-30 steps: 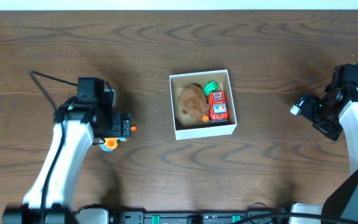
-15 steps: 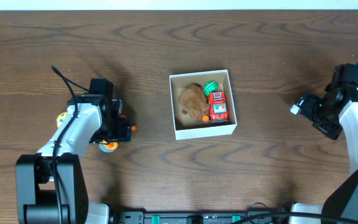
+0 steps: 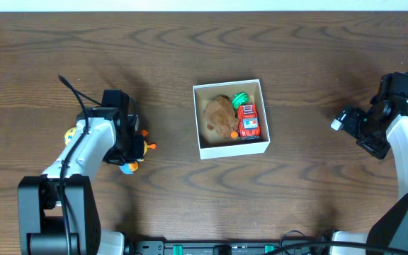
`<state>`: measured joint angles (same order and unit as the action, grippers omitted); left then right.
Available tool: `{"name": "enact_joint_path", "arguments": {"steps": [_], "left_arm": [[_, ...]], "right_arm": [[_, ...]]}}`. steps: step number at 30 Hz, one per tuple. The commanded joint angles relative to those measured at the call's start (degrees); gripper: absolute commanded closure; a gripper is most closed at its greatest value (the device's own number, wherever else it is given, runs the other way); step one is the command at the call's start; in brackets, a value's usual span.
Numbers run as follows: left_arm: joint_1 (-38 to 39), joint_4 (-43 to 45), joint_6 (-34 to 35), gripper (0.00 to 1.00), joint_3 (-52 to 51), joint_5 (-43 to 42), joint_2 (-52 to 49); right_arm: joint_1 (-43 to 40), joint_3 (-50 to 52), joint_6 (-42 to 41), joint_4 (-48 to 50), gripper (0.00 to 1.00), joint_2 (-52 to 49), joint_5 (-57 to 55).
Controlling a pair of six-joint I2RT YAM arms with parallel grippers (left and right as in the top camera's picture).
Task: Pack container
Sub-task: 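Grasp the orange-blue duck toy with the left gripper, then carry the duck toy into the box and release it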
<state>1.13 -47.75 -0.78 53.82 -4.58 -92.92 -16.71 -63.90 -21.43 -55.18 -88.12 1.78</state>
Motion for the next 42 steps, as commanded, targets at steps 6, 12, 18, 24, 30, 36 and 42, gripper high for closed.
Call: {"name": "enact_joint_path", "arguments": {"steps": [6,12,18,24,30,36,42], "left_arm": [[4.5,-7.2,2.6,0.94,13.0,-1.3,8.3],[15.1,-5.3,2.6,0.94,20.2,-4.0,15.8],[27.2,-1.7,2.6,0.94,19.9,-3.8,16.3],[32.3,0.9,3.7,0.94,19.5,-3.8,10.3],[34.4,4.9,3.7,0.95,19.5,-3.8,3.5],[35.6,5.4,3.7,0.74,19.5,-3.8,-0.5],[35.6,5.0,3.7,0.02,19.5,-3.8,-1.2]], "right_arm": [[-0.1,0.2,-0.1,-0.1,0.01,-0.2,0.4],[-0.1,0.2,-0.2,0.2,0.01,-0.2,0.4],[-0.1,0.3,-0.1,0.2,0.01,-0.2,0.4],[-0.1,0.2,-0.1,0.3,0.01,-0.2,0.4],[-0.1,0.3,-0.1,0.3,0.01,-0.2,0.3],[-0.1,0.3,0.1,0.3,0.01,-0.2,0.2],[-0.1,0.2,0.1,0.3,0.01,-0.2,0.2]]}}
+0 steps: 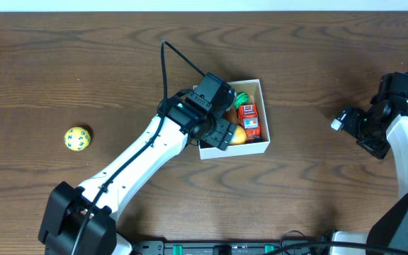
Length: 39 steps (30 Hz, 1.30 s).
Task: Pack container
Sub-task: 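Carry the duck toy into the box and release it, then move the left gripper back toward the yellow letter ball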
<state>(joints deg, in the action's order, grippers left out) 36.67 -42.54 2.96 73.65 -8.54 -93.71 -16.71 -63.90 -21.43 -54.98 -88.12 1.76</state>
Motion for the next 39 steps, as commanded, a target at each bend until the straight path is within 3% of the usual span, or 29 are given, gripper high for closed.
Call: {"name": "enact_joint_path", "arguments": {"steps": [1,9,17,21,27,32,39], "left_arm": [[0.1,-0.2,-0.1,0.02,-0.3,0.2,-0.3],[0.0,-0.3,0.0,0.02,-0.3,1.4,2.6],[-3.7,-8.5,10.2,0.02,-0.3,22.0,16.3],[-14.0,-12.1,15.5,0.02,-0.3,23.4,24.2],[-37.1,-13.7,21.6,0.02,-0.6,23.1,27.1],[-52.1,-12.8,24.3,0.02,-1.7,18.8,20.9],[-58.6,-11.1,24.3,0.02,-1.7,14.8,6.6]], "right_arm": [[-0.1,0.2,0.1,0.1,0.01,-0.2,0.2],[-0.1,0.3,0.4,0.2,0.01,-0.2,0.2],[-0.1,0.2,0.5,0.2,0.01,-0.2,0.0],[-0.1,0.3,0.5,0.2,0.01,-0.2,0.0],[-0.1,0.3,0.9,0.1,0.01,-0.2,0.0],[-0.1,0.3,0.9,0.2,0.01,-0.2,0.0],[-0.1,0.3,1.0,0.2,0.01,-0.2,0.0]]}}
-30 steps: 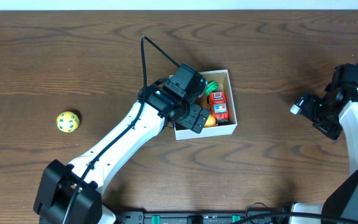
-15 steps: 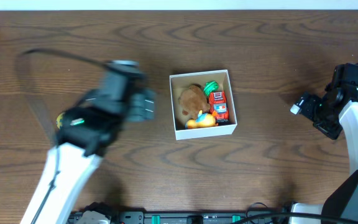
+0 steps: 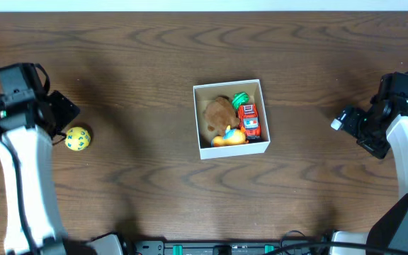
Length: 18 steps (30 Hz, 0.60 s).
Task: Pack container
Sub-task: 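Move the left gripper back toward the yellow letter ball, then lower the left gripper over the yellow letter ball and close on it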
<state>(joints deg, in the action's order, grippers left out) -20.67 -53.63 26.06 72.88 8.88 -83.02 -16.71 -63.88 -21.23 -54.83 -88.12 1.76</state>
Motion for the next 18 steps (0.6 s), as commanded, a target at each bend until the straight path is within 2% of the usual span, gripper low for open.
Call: {"name": "enact_joint_path", "arguments": {"steps": [1,8,18], "left_arm": [[-1.6,0.4,1.2,0.02,-0.9,-2.9,-6.4],[-1.7,3.6,-0.3,0.02,-0.9,-2.9,-16.6],[-1.8,6.6,-4.2,0.02,-0.9,-4.4,-24.1]], "right_arm": [[-0.1,0.2,1.0,0.0,0.01,-0.2,0.0],[-0.1,0.2,1.6,0.0,0.01,-0.2,0.0],[-0.1,0.2,2.0,0.0,0.01,-0.2,0.0]]}}
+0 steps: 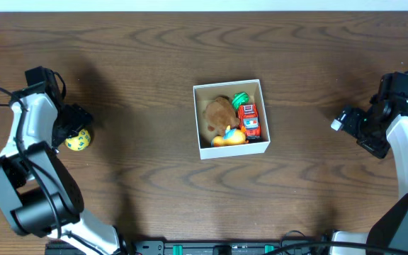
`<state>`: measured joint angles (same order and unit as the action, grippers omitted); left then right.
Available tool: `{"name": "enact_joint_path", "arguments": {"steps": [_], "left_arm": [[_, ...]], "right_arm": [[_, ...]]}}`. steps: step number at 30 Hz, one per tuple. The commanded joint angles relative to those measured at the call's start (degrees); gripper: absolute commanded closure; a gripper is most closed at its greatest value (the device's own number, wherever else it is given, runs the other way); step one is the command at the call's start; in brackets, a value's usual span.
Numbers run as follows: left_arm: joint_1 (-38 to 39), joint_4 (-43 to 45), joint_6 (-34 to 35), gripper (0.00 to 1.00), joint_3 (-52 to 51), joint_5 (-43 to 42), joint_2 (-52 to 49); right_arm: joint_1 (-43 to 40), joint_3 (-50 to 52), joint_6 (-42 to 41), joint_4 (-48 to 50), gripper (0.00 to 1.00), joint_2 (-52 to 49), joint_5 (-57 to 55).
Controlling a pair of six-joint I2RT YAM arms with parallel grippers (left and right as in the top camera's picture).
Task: Pack container
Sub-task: 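Lower the left gripper over the yellow letter ball and close on it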
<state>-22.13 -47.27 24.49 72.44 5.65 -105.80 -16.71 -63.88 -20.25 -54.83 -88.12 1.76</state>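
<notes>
A white box (197,120) stands at the table's middle. Inside lie a brown plush (217,113), a green toy (241,98), a red truck (248,120) and an orange-and-blue toy (229,138). A yellow ball (79,142) with green spots rests on the table at the far left. My left gripper (75,125) hangs right over the ball's upper edge, jaws apart, nothing held. At the far right, well away from the box, my right gripper (347,122) holds nothing visible; its jaws cannot be made out.
The dark wooden table (154,64) runs to a pale edge at the back. Cables trail from both arms, and a black base with green parts sits at the front edge.
My left gripper has come down from just above and left of the yellow ball to right over it, and the arm has folded in. The box contents and right arm are unchanged.
My left gripper was at the left on an orange-and-blue toy, the box holding plush, green toy and truck. Then it reached into the box with that toy. Then the toy lay in the box and the gripper was back at the left, now over the ball.
</notes>
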Motion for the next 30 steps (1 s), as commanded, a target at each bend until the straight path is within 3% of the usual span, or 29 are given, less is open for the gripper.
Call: {"name": "enact_joint_path", "arguments": {"steps": [1,6,30], "left_arm": [[-0.3,0.3,-2.8,0.02,-0.5,-1.2,-1.6],[-0.3,3.0,-7.8,0.0,-0.5,-5.2,-1.9],[-0.3,3.2,-8.0,0.01,-0.6,-5.3,-5.2]], "right_arm": [[-0.1,0.2,1.1,0.0,0.01,-0.2,0.0],[-0.1,0.2,1.3,0.0,0.01,-0.2,0.0],[-0.1,0.2,1.7,0.0,0.01,-0.2,0.0]]}}
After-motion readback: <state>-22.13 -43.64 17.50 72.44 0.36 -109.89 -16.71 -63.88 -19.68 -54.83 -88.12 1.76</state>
